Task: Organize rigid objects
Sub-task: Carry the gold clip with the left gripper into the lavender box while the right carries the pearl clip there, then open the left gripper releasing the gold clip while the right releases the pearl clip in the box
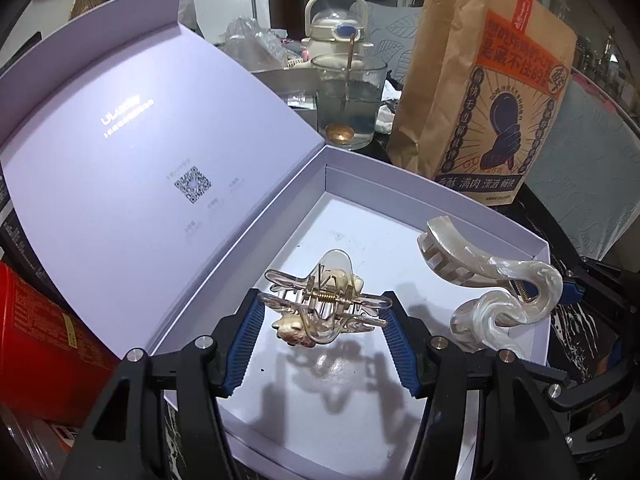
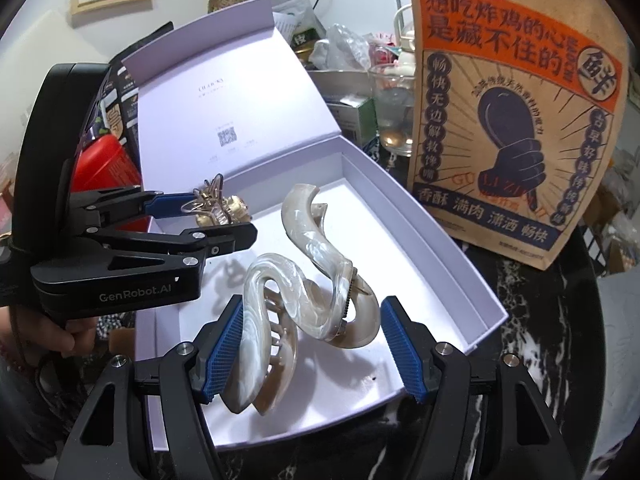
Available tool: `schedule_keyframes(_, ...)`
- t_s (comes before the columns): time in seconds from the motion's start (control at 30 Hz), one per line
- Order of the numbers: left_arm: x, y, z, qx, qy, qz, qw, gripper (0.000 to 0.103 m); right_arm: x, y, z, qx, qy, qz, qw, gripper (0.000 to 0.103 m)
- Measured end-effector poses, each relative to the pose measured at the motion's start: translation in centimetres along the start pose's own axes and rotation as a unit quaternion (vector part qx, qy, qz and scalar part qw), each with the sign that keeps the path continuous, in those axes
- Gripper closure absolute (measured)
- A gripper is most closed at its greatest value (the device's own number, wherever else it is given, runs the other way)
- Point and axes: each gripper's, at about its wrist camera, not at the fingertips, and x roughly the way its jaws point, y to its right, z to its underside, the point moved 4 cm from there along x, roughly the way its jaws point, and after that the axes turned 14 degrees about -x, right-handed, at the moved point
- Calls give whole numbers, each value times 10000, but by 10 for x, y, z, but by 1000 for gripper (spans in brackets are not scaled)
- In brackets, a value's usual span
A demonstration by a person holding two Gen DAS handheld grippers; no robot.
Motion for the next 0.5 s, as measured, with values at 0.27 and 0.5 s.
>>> schedule_keyframes(0.27, 12, -3, 7, -90, -326, -29, 9994, 44, 9, -1, 0, 10, -168, 78, 9998, 35)
schedule_keyframes(0.5, 20, -7, 15, -265, -586, -228, 9977, 44, 16, -3, 3, -67, -321, 123, 9994, 34)
